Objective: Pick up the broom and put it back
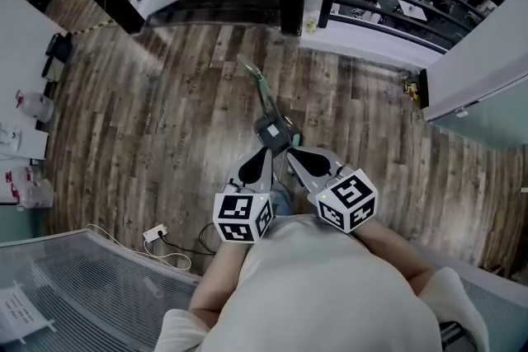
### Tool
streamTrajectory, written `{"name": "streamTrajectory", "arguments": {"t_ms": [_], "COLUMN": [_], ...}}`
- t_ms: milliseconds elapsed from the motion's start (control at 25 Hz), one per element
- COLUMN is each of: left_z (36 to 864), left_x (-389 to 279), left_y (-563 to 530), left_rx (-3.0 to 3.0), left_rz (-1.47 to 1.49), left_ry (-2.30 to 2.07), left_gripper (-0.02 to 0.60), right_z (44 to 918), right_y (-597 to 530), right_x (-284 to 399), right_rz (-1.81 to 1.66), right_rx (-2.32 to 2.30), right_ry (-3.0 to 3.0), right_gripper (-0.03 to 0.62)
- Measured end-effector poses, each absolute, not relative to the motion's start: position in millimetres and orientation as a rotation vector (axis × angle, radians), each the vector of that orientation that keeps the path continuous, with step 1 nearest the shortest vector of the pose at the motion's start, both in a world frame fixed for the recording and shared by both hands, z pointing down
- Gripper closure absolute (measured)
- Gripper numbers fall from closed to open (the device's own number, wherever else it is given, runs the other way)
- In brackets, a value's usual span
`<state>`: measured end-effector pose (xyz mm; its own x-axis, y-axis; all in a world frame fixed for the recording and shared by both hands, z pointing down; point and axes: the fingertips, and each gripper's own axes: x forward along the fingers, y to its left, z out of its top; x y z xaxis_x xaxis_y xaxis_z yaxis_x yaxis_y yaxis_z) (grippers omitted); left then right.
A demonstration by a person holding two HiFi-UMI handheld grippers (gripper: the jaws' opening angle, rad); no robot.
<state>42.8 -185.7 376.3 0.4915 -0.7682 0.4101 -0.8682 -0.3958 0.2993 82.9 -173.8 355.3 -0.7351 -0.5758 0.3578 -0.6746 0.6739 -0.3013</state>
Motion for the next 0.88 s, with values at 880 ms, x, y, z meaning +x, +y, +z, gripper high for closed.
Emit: {"name": "streamTrajectory", "arguments": {"t_ms": [880], "left_z": [386.4], "left_x": [-2.0], "left_y": [-298.1], "left_rx": [2.298], "left_rz": [0.308], "left_ry": [-1.275], "left_gripper": [0.574], "right_z": [362.2], "right_y": [-293.7], "right_x": [64.2], "right_rz": [0.703], "right_rx": [1.209], "right_ry": [-2.618], "right_gripper": [0.586]}}
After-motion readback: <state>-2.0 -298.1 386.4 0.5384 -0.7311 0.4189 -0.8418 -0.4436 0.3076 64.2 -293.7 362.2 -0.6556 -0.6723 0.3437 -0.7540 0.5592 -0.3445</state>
